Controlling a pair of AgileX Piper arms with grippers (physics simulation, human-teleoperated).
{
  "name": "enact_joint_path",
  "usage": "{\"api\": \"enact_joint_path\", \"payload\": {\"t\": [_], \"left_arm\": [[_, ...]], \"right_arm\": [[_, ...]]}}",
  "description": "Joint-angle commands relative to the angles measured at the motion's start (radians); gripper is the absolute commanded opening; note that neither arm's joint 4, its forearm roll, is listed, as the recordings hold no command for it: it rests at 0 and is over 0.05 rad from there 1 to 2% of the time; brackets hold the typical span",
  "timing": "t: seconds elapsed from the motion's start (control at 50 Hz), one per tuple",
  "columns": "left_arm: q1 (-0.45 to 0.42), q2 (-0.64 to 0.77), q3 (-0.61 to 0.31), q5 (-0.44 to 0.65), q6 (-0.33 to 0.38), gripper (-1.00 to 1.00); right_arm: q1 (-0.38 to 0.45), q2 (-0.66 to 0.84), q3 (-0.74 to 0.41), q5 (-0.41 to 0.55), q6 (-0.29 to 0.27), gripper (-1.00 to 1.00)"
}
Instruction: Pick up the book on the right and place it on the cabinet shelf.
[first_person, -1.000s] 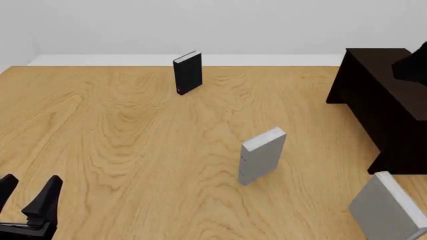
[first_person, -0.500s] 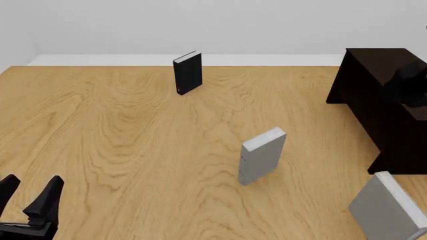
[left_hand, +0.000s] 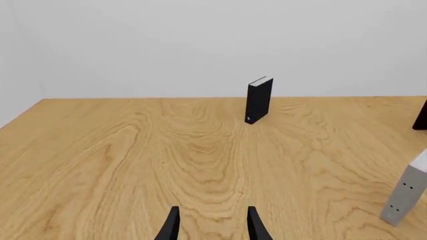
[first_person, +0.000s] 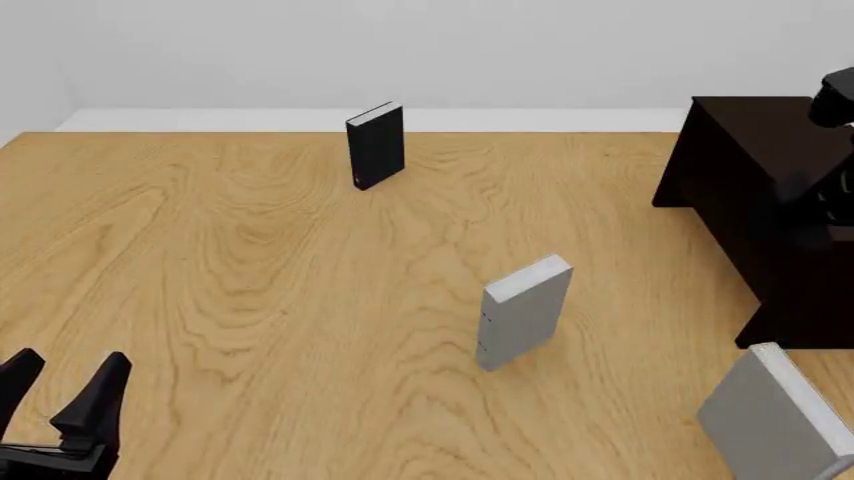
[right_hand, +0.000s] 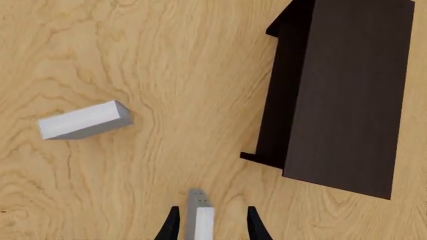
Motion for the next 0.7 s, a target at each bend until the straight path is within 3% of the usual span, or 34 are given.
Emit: {"api": "enact_joint_path", "payload": {"t": [0.02, 0.7], "left_arm": [[-0.002, 0.002, 0.000, 0.000, 0.002, 1.00], [-0.006, 0.000, 0.000, 0.008, 0.005, 1.00]], "right_arm": [[-0.014, 0.004, 0.065, -0.033, -0.031, 1.00], [-0.021, -0.001, 0.184, -0.111, -0.036, 1.00]]}}
